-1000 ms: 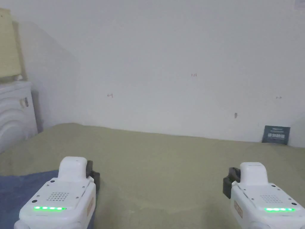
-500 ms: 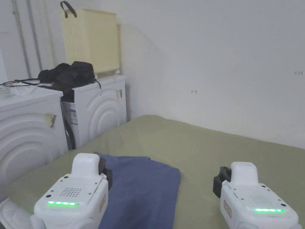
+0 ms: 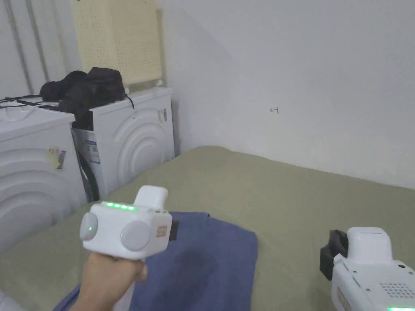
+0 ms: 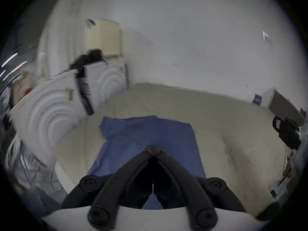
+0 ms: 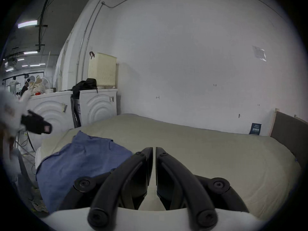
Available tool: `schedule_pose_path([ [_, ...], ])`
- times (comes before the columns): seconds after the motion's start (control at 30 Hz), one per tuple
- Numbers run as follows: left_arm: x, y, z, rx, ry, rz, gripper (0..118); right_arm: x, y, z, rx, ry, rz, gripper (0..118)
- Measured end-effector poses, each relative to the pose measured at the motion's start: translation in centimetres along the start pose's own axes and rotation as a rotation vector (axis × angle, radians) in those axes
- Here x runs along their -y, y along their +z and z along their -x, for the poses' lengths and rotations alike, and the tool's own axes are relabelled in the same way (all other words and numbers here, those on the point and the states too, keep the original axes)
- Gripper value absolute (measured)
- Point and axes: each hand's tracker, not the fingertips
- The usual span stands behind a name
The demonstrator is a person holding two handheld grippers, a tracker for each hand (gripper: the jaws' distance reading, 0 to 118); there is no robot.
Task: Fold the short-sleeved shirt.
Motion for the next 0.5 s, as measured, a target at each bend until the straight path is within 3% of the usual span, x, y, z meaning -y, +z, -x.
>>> schedule_pose_path([
  [0.1,-4.9,-7.9,-0.1,0.147,-0.085,0.285,0,1.2,-1.4,-0.5,0.004,-0.002,0.014,10],
  [0.2,-6.0,-15.3,-1.4,0.289,0.058,0.652,0,2.9,-2.6,-1.1,0.0,0.012,0.024,10],
  [0.27,-5.4,-18.4,-2.6,0.281,0.049,0.666,5,4.1,-3.3,-1.6,-0.005,0.018,0.046,10],
  [0.3,-5.2,-19.5,-3.3,0.233,0.011,0.644,33,4.7,-3.7,-2.0,-0.011,0.013,0.068,10],
  [0.37,-4.6,-20.9,-4.4,0.181,0.014,0.597,118,5.7,-4.1,-2.6,-0.014,-0.006,0.098,10],
  [0.5,-2.1,-22.2,-5.0,0.248,0.145,0.665,111,7.1,-4.8,-3.7,-0.009,-0.025,0.127,10],
])
